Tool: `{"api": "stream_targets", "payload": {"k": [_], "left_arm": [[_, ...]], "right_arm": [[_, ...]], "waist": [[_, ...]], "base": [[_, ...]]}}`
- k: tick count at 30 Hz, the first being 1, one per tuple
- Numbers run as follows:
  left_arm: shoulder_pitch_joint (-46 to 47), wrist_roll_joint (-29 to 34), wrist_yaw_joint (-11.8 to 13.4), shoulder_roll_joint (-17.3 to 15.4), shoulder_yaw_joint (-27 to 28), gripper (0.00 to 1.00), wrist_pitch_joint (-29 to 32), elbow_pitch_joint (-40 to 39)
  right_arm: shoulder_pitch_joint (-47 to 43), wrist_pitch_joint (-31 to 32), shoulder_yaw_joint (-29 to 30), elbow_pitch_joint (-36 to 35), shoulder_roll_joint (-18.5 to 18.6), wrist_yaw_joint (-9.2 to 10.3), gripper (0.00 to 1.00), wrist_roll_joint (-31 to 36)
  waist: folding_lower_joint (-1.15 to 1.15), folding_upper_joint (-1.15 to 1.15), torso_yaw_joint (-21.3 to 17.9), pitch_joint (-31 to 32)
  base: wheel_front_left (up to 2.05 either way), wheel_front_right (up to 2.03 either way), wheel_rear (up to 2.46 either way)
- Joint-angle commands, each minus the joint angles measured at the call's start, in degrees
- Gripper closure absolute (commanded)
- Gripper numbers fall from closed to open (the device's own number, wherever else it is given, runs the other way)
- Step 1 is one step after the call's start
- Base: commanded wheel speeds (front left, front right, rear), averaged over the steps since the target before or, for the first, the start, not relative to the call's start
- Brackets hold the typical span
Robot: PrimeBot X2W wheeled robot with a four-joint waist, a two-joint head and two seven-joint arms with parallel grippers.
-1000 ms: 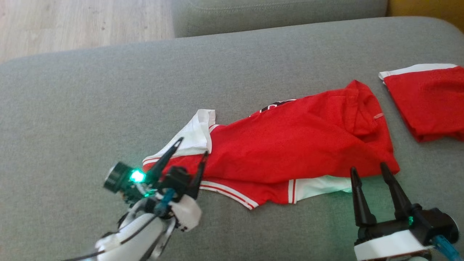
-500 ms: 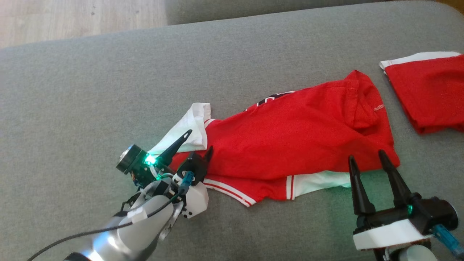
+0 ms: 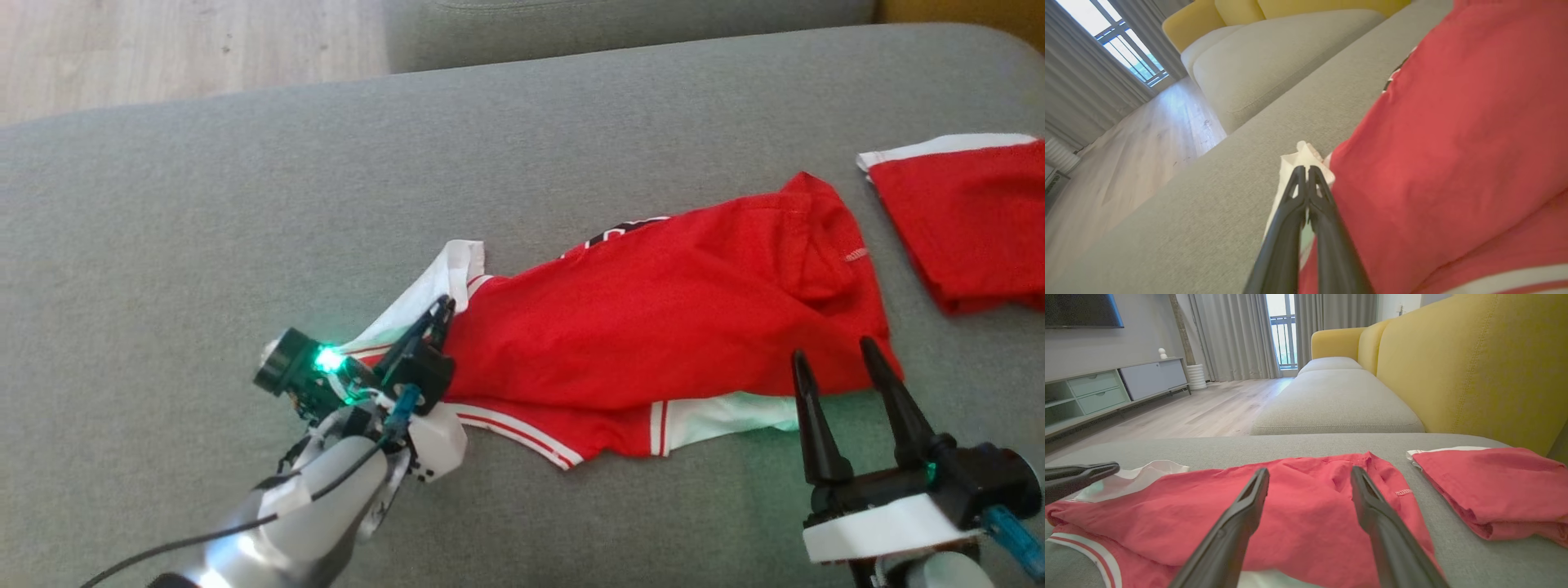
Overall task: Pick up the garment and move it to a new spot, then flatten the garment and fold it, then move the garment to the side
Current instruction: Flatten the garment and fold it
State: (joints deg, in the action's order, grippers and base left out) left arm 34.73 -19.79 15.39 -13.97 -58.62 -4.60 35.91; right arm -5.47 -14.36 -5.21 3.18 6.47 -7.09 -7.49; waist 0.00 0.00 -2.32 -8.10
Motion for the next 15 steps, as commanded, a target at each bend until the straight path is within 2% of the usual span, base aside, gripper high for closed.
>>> {"api": "stream_targets", "payload": {"k": [1, 7, 11, 12, 15], "left_arm": [[1.4, -0.5, 1.0, -2.1, 3.1, 1.0, -0.8, -2.3], [-0.1, -2.0, 3.8, -7.2, 6.7, 1.0, -3.4, -9.5], [-1.3, -3.2, 4.7, -10.1, 8.6, 1.0, -4.3, -14.5], [-1.7, -3.5, 5.2, -11.3, 9.3, 1.0, -4.5, -16.4], [-2.0, -3.8, 5.9, -12.4, 10.0, 1.0, -4.2, -18.6]], "right_arm": [[0.8, -0.6, -1.1, -2.2, 1.5, -0.4, 0.0, 0.4], [4.4, -0.6, 0.5, -1.6, 4.7, -0.4, 0.0, -0.5], [9.0, -0.4, 1.7, 4.5, 7.6, -0.4, 0.0, -2.8], [12.8, 2.0, 1.8, 8.4, 9.4, -0.4, 0.0, -4.7], [19.3, 7.8, 1.5, 13.1, 11.4, -0.4, 0.0, -8.0]], "waist": [[0.0, 0.0, 0.7, 0.0], [0.0, 0.0, 2.0, -1.2], [0.0, 0.0, 2.4, -2.4], [0.0, 0.0, 2.4, -3.2], [0.0, 0.0, 2.6, -4.2]], "base": [[0.0, 0.0, 0.0], [0.0, 0.0, 0.0], [0.0, 0.0, 0.0], [0.0, 0.0, 0.0], [0.0, 0.0, 0.0]]}}
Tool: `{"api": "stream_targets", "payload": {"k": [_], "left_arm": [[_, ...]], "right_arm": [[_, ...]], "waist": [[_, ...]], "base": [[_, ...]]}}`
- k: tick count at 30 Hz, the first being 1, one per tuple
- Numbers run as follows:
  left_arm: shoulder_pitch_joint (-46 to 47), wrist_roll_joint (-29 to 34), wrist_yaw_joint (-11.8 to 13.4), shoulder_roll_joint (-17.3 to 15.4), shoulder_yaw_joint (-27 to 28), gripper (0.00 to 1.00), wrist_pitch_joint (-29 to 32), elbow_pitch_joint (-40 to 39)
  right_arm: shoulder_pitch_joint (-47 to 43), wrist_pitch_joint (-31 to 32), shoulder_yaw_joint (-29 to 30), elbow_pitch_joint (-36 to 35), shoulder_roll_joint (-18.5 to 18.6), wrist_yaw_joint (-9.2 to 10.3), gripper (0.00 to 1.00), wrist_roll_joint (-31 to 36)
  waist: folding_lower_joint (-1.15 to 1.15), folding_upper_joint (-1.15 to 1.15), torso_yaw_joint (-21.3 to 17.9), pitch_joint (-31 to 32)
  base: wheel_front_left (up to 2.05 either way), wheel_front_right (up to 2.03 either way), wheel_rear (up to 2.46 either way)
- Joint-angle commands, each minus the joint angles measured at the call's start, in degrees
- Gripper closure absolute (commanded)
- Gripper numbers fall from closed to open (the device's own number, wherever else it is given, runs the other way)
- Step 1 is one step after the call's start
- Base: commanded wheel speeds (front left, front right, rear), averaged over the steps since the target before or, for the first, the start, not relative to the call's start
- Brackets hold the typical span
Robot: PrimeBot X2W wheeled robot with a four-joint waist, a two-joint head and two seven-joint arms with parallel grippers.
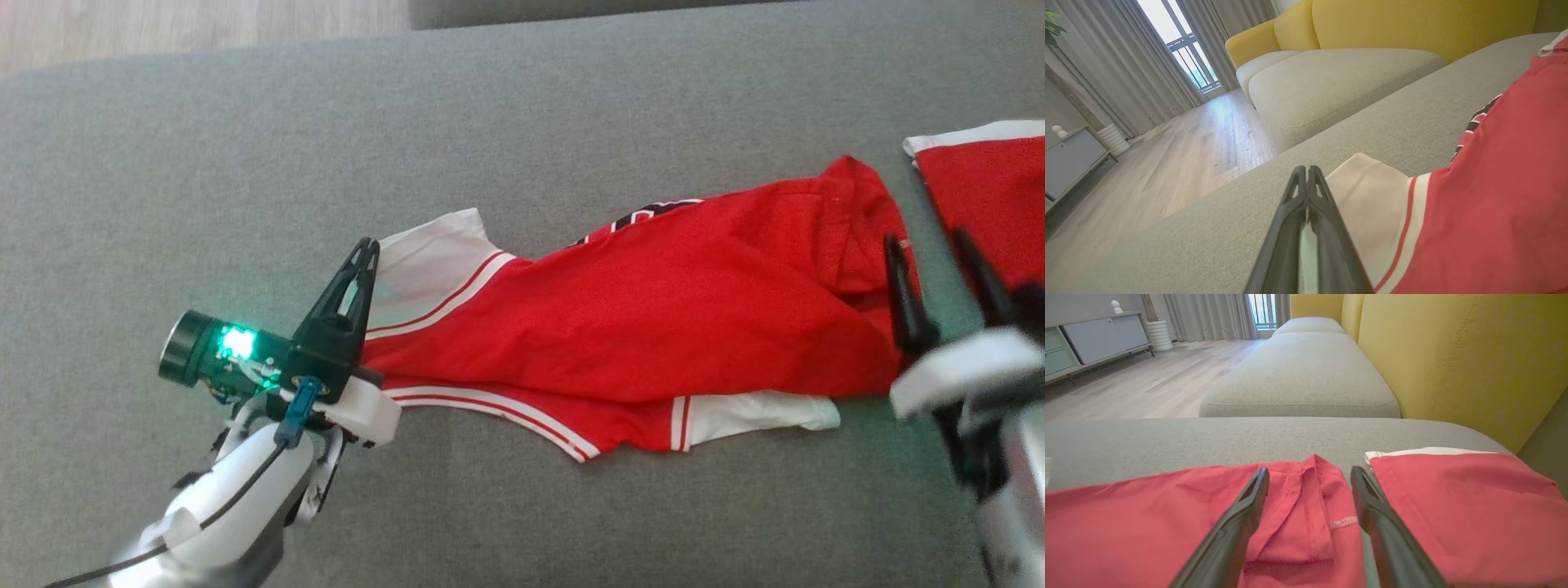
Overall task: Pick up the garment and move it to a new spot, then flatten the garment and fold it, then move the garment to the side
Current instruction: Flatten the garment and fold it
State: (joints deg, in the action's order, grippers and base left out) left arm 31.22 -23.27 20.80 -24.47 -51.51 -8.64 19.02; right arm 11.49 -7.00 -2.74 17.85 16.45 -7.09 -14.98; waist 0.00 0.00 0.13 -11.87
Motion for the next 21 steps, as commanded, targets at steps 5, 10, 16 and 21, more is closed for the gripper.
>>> {"api": "stream_targets", "payload": {"k": [5, 10, 16, 21], "left_arm": [[1.8, -0.3, 0.8, -2.3, 2.9, 1.0, 0.2, -3.7], [2.5, -0.1, 0.8, -2.0, 2.5, 1.0, 0.5, -4.3], [3.2, 0.0, 0.6, -1.9, 2.1, 1.0, 0.7, -4.4], [3.6, 0.1, 0.6, -2.0, 1.9, 1.0, 0.9, -4.4]], "right_arm": [[10.8, 9.9, -4.7, 4.2, 4.1, -0.4, 0.0, -8.3], [15.1, 14.1, -8.8, 8.9, 6.0, -0.4, 0.0, -14.8], [18.3, 13.3, -12.4, 14.0, 6.7, -0.4, 0.0, -18.1], [20.3, 11.7, -14.9, 17.4, 6.6, -0.4, 0.0, -19.6]], "waist": [[0.0, 0.0, 1.2, -2.1], [0.0, 0.0, 2.4, -3.6], [0.0, 0.0, 3.2, -4.9], [0.0, 0.0, 3.6, -5.1]], "base": [[0.0, 0.0, 0.0], [0.0, 0.0, 0.0], [0.0, 0.0, 0.0], [0.0, 0.0, 0.0]]}}
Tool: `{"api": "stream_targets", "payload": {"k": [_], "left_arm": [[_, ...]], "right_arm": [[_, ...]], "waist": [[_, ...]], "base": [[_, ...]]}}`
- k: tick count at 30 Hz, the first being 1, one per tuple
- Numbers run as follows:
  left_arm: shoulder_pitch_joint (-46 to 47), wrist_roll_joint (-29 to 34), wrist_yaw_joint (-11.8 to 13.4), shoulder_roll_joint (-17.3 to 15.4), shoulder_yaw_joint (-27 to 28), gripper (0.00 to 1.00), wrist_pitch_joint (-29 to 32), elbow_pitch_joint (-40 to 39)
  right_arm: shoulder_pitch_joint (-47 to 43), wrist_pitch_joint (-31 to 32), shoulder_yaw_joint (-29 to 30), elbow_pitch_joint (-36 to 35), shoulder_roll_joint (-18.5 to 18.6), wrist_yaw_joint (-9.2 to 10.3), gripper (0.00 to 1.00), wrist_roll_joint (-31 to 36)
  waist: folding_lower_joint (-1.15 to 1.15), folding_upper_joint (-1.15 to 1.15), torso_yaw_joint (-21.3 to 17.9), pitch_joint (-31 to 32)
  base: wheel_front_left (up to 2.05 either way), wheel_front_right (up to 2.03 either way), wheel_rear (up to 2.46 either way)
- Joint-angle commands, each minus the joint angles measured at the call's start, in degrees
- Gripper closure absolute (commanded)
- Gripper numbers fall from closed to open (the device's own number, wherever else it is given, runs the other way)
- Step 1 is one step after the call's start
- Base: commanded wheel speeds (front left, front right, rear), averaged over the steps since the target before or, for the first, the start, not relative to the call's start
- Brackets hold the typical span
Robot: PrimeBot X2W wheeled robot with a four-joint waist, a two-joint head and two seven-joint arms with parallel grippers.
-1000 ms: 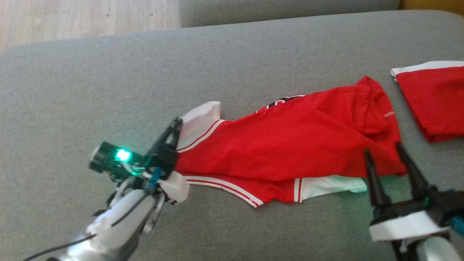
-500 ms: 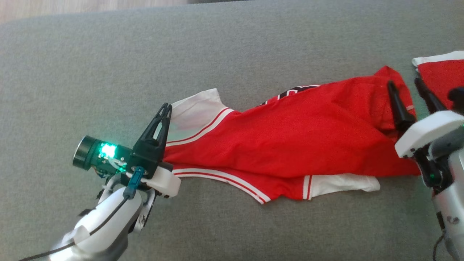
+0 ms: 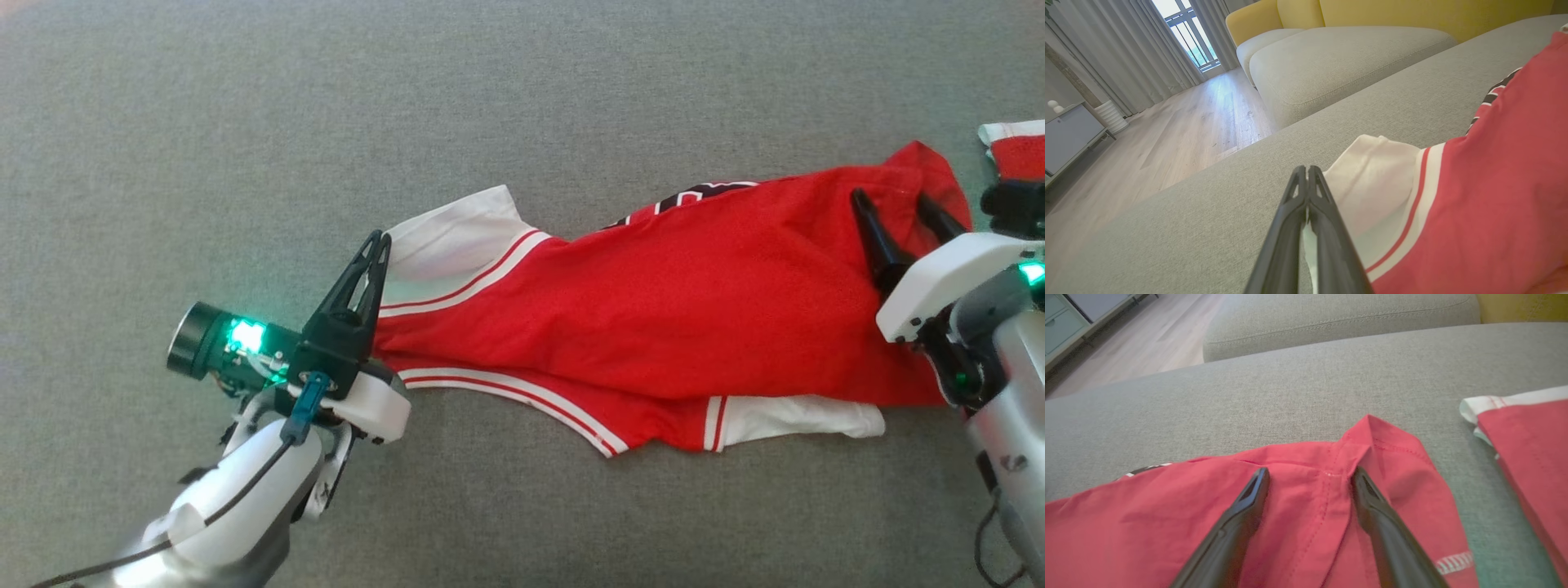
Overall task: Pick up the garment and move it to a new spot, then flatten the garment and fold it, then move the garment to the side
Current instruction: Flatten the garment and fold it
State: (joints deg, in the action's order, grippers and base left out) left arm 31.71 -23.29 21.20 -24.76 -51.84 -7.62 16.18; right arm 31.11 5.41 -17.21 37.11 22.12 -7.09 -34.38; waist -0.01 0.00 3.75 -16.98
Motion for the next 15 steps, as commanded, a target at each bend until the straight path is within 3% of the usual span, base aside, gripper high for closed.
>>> {"api": "stream_targets", "payload": {"k": [1, 2, 4, 5, 6, 10, 15], "left_arm": [[3.2, 0.3, 0.3, -1.8, 2.1, 1.0, 0.0, -1.6], [3.4, 0.7, 0.4, -1.9, 1.8, 1.0, 0.1, -1.5], [3.6, 1.1, 0.5, -2.0, 1.5, 1.0, 0.3, -1.4], [3.7, 1.1, 0.6, -2.0, 1.4, 1.0, 0.4, -1.4], [3.7, 1.3, 0.7, -2.1, 1.3, 1.0, 0.4, -1.4], [5.0, 4.6, 1.9, -3.3, -0.1, 1.0, 0.2, -0.3], [6.8, 7.4, 5.5, -4.8, 1.4, 1.0, -3.1, -0.8]], "right_arm": [[1.0, -1.0, -0.9, -1.2, 1.0, -0.4, 0.0, -0.4], [1.4, -1.4, -1.3, -0.7, 1.1, -0.4, 0.15, -0.7], [2.1, -2.7, -2.0, 0.2, 1.2, -0.4, 0.6, -1.0], [2.3, -3.3, -2.3, 0.6, 1.3, -0.4, 0.75, -1.2], [2.6, -3.9, -2.7, 0.9, 1.3, -0.4, 1.0, -1.5], [3.6, -7.4, -3.6, 1.9, 2.4, -0.4, 1.0, -1.5], [4.6, -11.9, -3.6, 1.3, 5.0, -0.4, 1.0, -0.8]], "waist": [[0.01, 0.0, 0.1, 0.0], [0.01, 0.0, 0.2, 0.0], [0.01, 0.0, 0.3, 0.0], [0.01, 0.0, 0.3, 0.1], [0.01, 0.0, 0.3, 0.2], [0.01, 0.0, 0.2, 0.9], [0.01, 0.0, -0.1, 3.0]], "base": [[0.0, 0.0, 0.0], [0.0, 0.0, 0.0], [0.0, 0.0, 0.0], [0.0, 0.0, 0.0], [0.0, 0.0, 0.0], [0.0, 0.0, 0.0], [0.0, 0.0, 0.0]]}}
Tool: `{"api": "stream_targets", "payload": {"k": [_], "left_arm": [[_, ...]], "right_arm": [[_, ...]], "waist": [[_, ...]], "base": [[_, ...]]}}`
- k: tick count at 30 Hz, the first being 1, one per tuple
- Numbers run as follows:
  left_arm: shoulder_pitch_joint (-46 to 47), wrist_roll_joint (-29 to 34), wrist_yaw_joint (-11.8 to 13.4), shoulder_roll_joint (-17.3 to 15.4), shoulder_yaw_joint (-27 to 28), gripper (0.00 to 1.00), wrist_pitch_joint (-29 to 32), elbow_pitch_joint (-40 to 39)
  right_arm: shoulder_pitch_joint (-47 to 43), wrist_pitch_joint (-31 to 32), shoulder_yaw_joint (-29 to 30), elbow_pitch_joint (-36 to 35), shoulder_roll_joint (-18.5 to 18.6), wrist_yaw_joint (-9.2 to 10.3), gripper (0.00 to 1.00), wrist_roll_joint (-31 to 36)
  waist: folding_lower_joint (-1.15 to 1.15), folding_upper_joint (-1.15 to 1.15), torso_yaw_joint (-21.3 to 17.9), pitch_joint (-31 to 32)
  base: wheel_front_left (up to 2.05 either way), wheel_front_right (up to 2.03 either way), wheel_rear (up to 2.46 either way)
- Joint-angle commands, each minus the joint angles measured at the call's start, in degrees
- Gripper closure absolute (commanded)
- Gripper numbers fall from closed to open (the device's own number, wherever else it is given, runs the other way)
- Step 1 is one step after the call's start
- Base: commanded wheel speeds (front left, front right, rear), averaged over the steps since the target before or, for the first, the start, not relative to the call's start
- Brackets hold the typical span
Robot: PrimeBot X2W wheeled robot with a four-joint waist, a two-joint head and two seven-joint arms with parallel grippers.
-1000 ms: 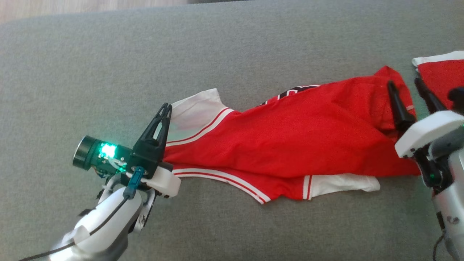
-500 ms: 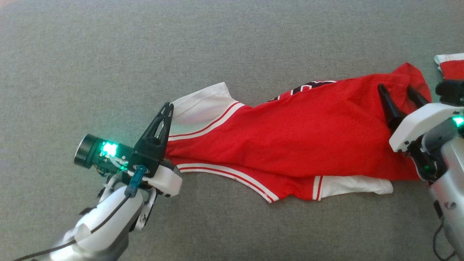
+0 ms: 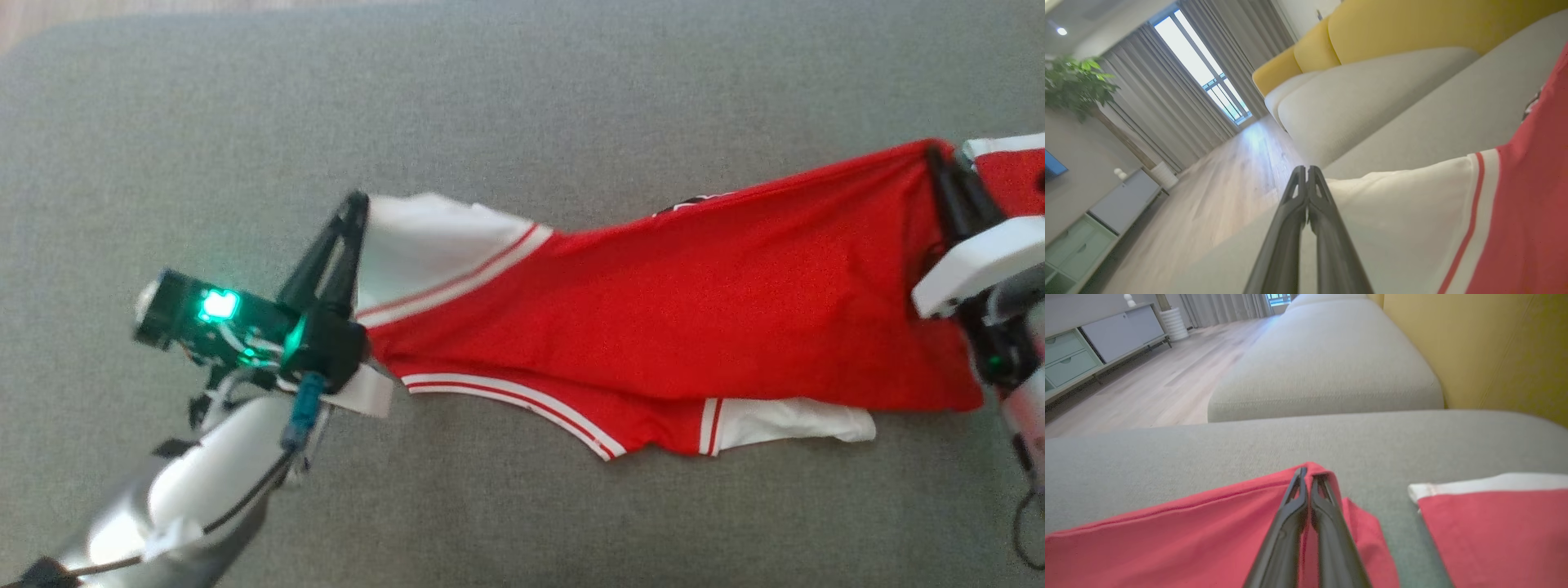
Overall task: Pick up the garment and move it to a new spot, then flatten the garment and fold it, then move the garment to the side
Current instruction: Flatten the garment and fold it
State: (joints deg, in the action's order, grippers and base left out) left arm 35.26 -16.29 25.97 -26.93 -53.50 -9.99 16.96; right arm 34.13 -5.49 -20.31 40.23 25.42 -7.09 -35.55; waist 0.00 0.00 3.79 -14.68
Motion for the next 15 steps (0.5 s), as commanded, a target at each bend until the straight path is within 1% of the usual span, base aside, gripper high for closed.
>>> {"api": "stream_targets", "payload": {"k": [1, 3, 5, 7, 10, 13, 15], "left_arm": [[3.5, 0.4, 1.3, -3.0, 3.8, 1.0, -1.5, -2.1], [4.2, 0.4, 2.1, -4.4, 5.6, 1.0, -3.0, -3.7], [4.7, -0.5, 2.2, -5.8, 7.8, 1.0, -3.9, -5.9], [5.2, -1.5, 1.8, -7.4, 9.9, 1.0, -4.3, -8.6], [6.8, -1.2, 0.9, -11.0, 12.1, 1.0, -4.7, -12.8], [9.9, 0.3, -0.3, -14.5, 13.5, 1.0, -4.5, -17.2], [13.3, 2.5, -1.2, -16.8, 14.0, 1.0, -3.6, -19.8]], "right_arm": [[1.5, -1.7, -0.3, -2.5, 2.3, -0.4, 1.0, 0.4], [1.2, -2.6, 0.2, -4.5, 3.9, -0.4, 1.0, 0.4], [0.5, -2.9, 1.0, -7.5, 5.7, -0.4, 1.0, 0.3], [-0.5, -2.9, 2.3, -11.2, 7.8, -0.4, 1.0, 0.1], [-2.0, -1.6, 5.3, -17.6, 10.9, -0.4, 1.0, 0.2], [-2.9, 1.4, 8.7, -24.9, 13.3, -0.4, 1.0, 1.0], [-3.0, 4.0, 10.9, -29.9, 14.3, -0.4, 1.0, 1.8]], "waist": [[0.0, 0.0, -0.2, 1.3], [0.0, 0.0, -0.4, 2.6], [0.0, 0.0, -0.7, 4.0], [0.0, 0.0, -1.1, 5.5], [0.0, 0.0, -1.8, 7.5], [0.0, 0.0, -2.5, 8.9], [0.0, 0.0, -2.9, 9.6]], "base": [[0.0, 0.0, 0.0], [0.0, 0.0, 0.0], [0.0, 0.0, 0.0], [0.0, 0.0, 0.0], [0.0, 0.0, 0.0], [0.0, 0.0, 0.0], [0.0, 0.0, 0.0]]}}
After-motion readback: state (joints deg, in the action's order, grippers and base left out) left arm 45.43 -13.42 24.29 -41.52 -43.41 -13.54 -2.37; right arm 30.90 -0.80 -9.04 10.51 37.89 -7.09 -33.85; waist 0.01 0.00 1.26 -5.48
